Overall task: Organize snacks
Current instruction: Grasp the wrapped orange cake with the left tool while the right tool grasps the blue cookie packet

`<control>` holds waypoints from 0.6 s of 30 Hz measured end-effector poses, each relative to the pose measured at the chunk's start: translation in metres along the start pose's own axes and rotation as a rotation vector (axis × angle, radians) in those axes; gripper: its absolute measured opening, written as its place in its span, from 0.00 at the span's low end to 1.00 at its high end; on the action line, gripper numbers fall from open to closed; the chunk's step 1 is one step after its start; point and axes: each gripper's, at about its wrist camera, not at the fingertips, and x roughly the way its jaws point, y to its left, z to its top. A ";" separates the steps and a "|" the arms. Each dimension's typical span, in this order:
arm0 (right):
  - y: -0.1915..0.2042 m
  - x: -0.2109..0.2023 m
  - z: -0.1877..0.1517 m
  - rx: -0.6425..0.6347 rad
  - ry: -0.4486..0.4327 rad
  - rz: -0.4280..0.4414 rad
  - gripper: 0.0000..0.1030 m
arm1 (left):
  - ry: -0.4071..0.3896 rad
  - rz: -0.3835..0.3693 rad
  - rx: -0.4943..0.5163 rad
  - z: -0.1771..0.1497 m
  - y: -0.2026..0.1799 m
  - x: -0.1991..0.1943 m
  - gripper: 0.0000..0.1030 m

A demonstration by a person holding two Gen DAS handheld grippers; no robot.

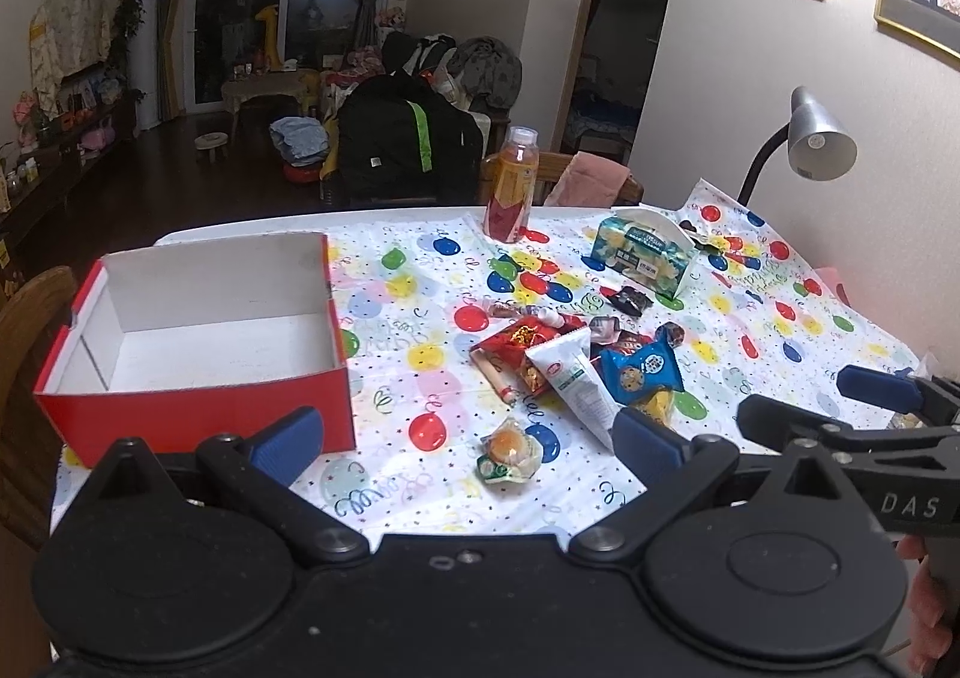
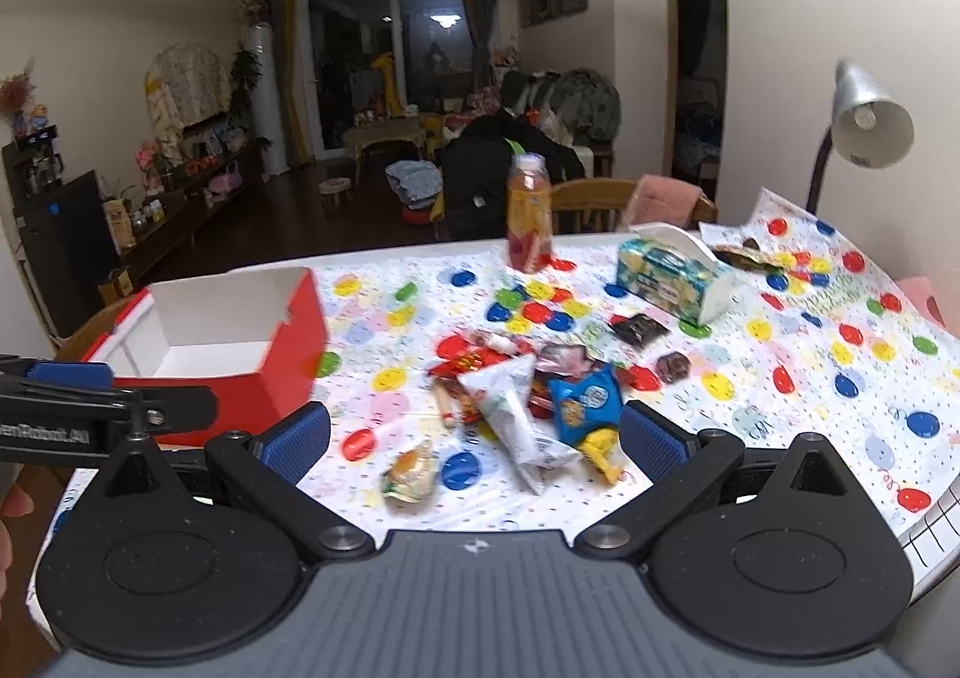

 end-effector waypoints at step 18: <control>-0.103 0.096 -0.016 0.015 0.169 -0.027 1.00 | 0.169 0.022 0.030 -0.009 -0.030 0.117 0.95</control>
